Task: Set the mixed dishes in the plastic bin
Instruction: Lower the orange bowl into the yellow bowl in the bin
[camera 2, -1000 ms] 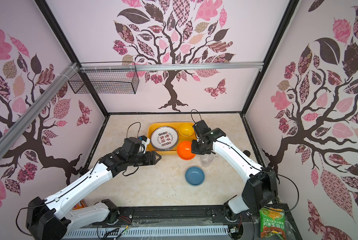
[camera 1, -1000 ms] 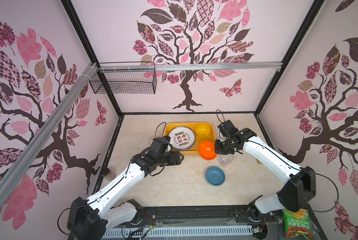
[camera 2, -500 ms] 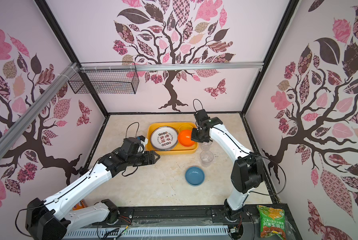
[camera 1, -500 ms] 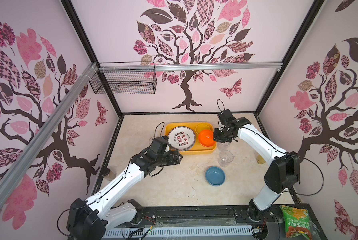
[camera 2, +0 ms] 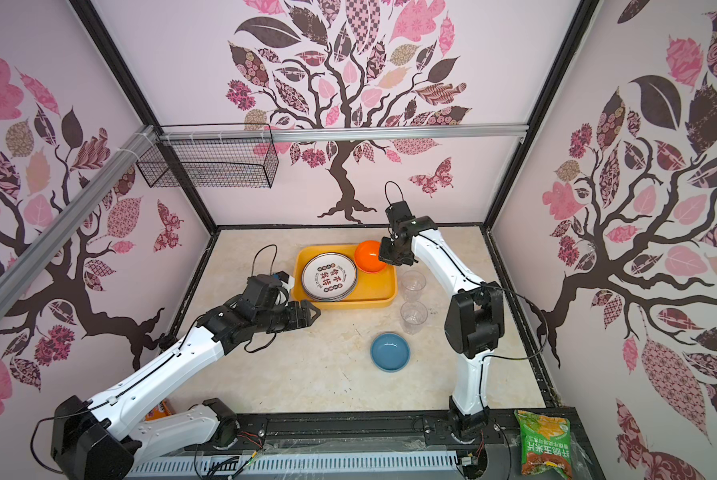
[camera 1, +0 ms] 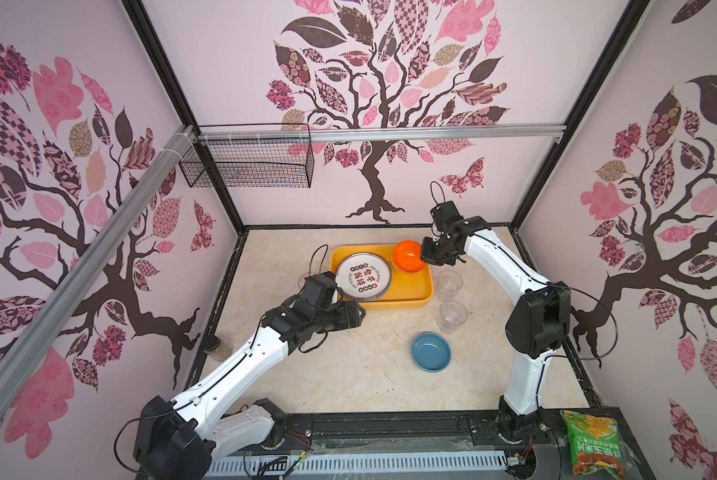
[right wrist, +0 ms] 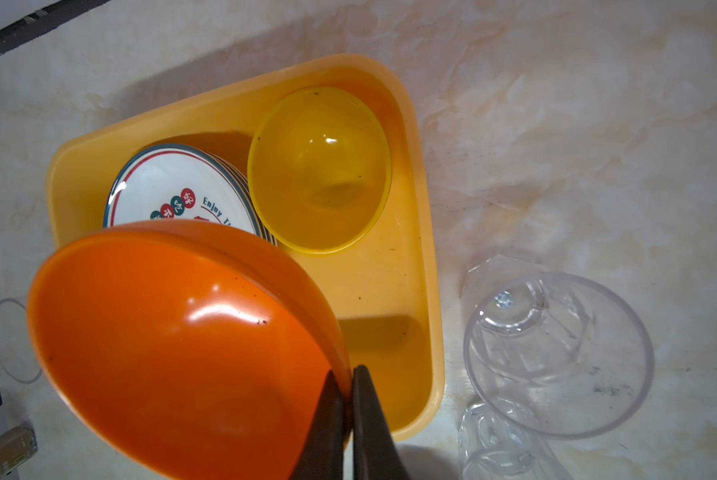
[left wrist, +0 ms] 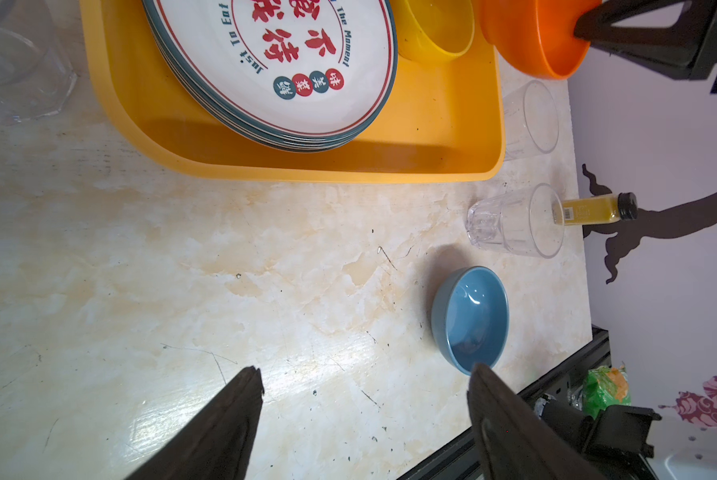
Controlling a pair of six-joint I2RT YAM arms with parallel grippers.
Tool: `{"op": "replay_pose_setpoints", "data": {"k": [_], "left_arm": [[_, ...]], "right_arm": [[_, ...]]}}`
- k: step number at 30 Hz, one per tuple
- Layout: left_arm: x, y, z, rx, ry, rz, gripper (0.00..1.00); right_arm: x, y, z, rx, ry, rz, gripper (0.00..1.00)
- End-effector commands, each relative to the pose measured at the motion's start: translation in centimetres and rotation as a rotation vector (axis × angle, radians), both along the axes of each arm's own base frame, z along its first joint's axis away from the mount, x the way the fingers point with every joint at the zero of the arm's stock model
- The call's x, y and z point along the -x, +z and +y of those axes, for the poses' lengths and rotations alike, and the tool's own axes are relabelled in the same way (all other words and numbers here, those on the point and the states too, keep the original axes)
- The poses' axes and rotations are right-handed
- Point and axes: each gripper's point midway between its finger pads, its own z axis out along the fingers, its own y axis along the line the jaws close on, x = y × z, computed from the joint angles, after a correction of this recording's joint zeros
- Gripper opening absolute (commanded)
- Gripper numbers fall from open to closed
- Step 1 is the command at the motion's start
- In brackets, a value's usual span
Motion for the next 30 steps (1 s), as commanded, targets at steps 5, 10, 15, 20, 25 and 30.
{"op": "replay_pose_setpoints", "data": {"k": [5,10,15,20,25,30], "left_arm": [[0.2,-1.0,0.0,0.004,0.002,0.025,0.83],[0.2,-1.4,0.0,0.005,0.004,0.035,0.83],[0.3,-1.5,0.0,0.004,0.006,0.038,0.82],[0.4,-1.7,0.2,0.003,0.009,0.042,0.82],[0.6,-1.9,0.3,0.002,0.013,0.045,0.82],[0.6,-2.0,0.4,0.001,0.018,0.045,0.82]], "right_arm": [[-2.5,-2.5,-0.6,0.031,-0.029,0.046,0.02],[-3.6,-3.4,-0.6,0.031,-0.050,0.046,0.02],[-4.4,-4.8,-0.7,0.048,-0.060,0.067,0.02],[-5.1,-6.1,-0.8,0.054,-0.068,0.081,0.02],[-5.6,-6.7,-0.5,0.051,-0.070,0.091,0.02],[-5.8,-7.4,-0.5,0.057,-0.073,0.101,0.03]]}}
